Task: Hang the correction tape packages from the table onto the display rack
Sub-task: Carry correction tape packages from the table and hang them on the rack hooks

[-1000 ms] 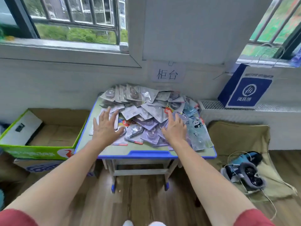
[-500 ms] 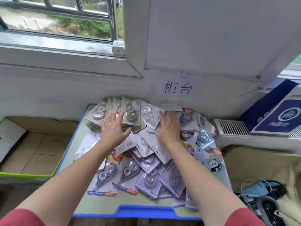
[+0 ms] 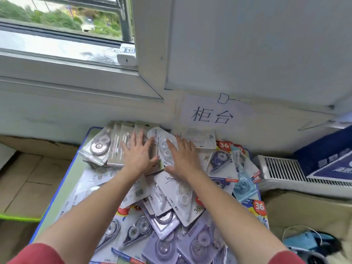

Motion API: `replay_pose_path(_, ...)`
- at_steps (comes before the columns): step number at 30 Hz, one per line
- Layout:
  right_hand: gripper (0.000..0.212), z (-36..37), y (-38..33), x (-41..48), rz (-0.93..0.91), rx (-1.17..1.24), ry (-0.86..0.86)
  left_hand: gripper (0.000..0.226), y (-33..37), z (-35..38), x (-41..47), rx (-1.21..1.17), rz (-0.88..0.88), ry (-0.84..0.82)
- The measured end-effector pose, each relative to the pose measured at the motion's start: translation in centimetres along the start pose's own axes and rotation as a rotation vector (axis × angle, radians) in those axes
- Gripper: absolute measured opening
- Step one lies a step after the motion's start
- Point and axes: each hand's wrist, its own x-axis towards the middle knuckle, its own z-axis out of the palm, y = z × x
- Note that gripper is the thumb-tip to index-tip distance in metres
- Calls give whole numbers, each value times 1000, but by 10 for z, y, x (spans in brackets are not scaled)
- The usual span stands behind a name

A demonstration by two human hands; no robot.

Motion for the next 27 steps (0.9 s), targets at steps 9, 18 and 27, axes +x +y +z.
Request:
replay_pose_path(9, 88, -21, 2, -7, -14, -111, 101, 68, 5, -8, -4, -62, 13, 102)
replay_pose_path(18, 90, -37, 4, -43, 114, -121, 130, 64, 2, -26, -29, -109, 69, 130)
replay_pose_path(27, 89, -38, -23, -108, 353, -18, 203, 65, -18, -31, -100, -132, 141, 213)
